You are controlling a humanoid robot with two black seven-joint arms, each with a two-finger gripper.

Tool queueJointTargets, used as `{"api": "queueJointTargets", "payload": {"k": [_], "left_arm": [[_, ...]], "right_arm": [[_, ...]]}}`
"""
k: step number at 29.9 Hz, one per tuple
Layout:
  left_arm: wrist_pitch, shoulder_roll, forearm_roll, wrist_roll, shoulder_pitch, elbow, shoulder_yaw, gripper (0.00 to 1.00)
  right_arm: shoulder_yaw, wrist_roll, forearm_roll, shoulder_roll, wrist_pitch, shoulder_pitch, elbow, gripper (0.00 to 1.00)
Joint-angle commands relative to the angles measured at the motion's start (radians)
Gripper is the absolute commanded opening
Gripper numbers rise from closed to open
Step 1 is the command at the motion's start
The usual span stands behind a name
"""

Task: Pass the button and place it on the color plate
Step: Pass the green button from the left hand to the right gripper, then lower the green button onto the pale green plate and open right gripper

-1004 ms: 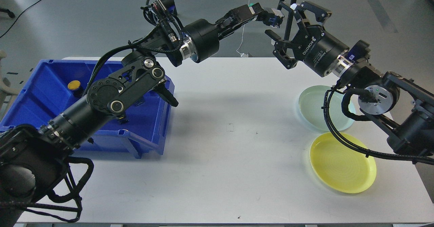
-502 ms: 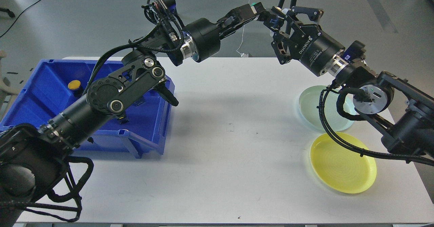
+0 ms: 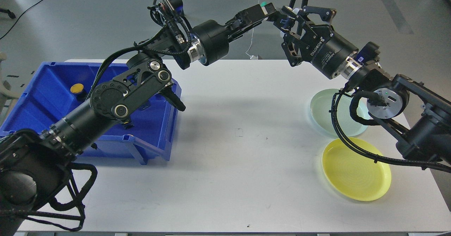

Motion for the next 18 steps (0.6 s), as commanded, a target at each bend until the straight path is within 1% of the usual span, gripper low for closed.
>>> {"api": "queueJointTargets", "payload": {"k": [1, 3, 5, 8, 9, 10, 13, 15, 18], "left_arm": [[0.007, 0.003, -0.006, -0.036, 0.000, 0.001, -0.006, 0.82], [0.008, 0.005, -0.015, -0.077, 0.002, 0.001, -0.018, 0.85], [0.008, 0.012, -0.035, -0.124, 0.003, 0.001, -0.029, 0.87], [-0.002, 0.028, -0.148, -0.206, 0.012, 0.006, -0.071, 0.95], [-0.004, 0.032, -0.194, -0.221, 0.017, 0.012, -0.080, 0.97], [-0.004, 0.045, -0.252, -0.230, 0.022, 0.013, -0.081, 0.98], [-0.004, 0.077, -0.406, -0.226, 0.023, 0.024, -0.081, 0.99], [-0.004, 0.086, -0.448, -0.224, 0.023, 0.044, -0.080, 0.99], [-0.004, 0.092, -0.449, -0.221, 0.023, 0.062, -0.080, 0.99]], "right_arm": [[0.001, -0.001, 0.000, -0.014, 0.000, -0.001, -0.001, 0.18], [0.012, -0.001, -0.001, -0.034, 0.000, -0.013, -0.007, 0.18], [0.015, 0.001, -0.001, -0.102, 0.004, -0.022, -0.032, 0.19], [0.015, 0.004, -0.001, -0.171, 0.011, -0.069, -0.062, 0.21], [0.015, 0.004, -0.003, -0.182, 0.011, -0.086, -0.070, 0.21], [0.010, 0.004, -0.011, -0.201, 0.011, -0.108, -0.079, 0.21], [-0.016, 0.004, -0.125, -0.240, 0.006, -0.163, -0.120, 0.21], [-0.016, 0.007, -0.190, -0.242, 0.003, -0.207, -0.147, 0.21], [-0.020, 0.006, -0.208, -0.245, 0.003, -0.257, -0.183, 0.21]]}}
